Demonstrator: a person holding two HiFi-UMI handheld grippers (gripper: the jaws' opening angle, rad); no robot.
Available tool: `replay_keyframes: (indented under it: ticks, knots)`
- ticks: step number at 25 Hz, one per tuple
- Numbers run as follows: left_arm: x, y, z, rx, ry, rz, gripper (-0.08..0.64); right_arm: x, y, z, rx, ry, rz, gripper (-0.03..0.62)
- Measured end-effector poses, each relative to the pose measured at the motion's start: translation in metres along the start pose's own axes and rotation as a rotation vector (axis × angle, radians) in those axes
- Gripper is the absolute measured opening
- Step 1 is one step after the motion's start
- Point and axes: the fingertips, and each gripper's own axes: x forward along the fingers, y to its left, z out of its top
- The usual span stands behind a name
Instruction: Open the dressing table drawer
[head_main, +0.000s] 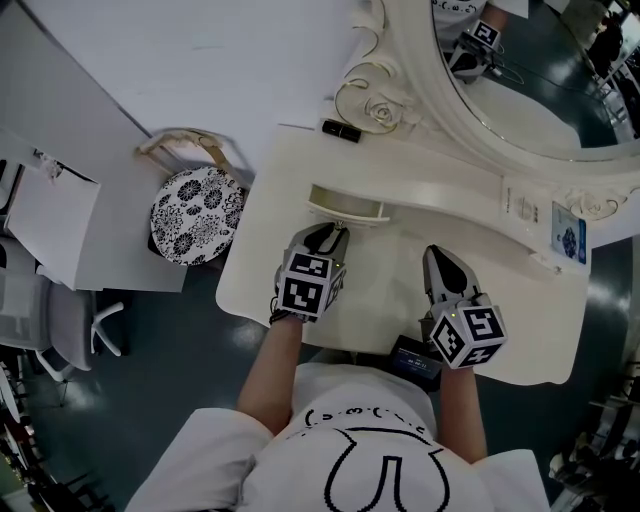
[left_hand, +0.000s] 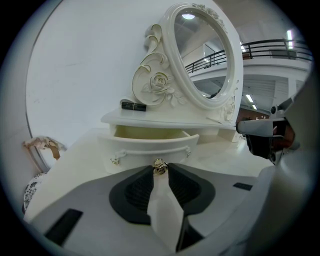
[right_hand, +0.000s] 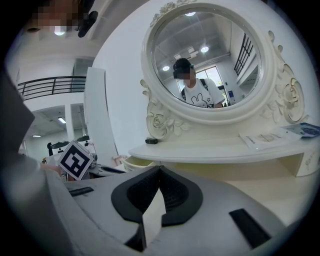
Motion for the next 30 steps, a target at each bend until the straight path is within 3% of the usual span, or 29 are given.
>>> replay_keyframes:
  ticks: [30]
  knots:
    - [-0.029, -0.010, -0.023, -0.012, -0.011, 0.007, 0.124, -0.016, 0.025, -0.012, -0.005, 0.011, 0.087, 0.017]
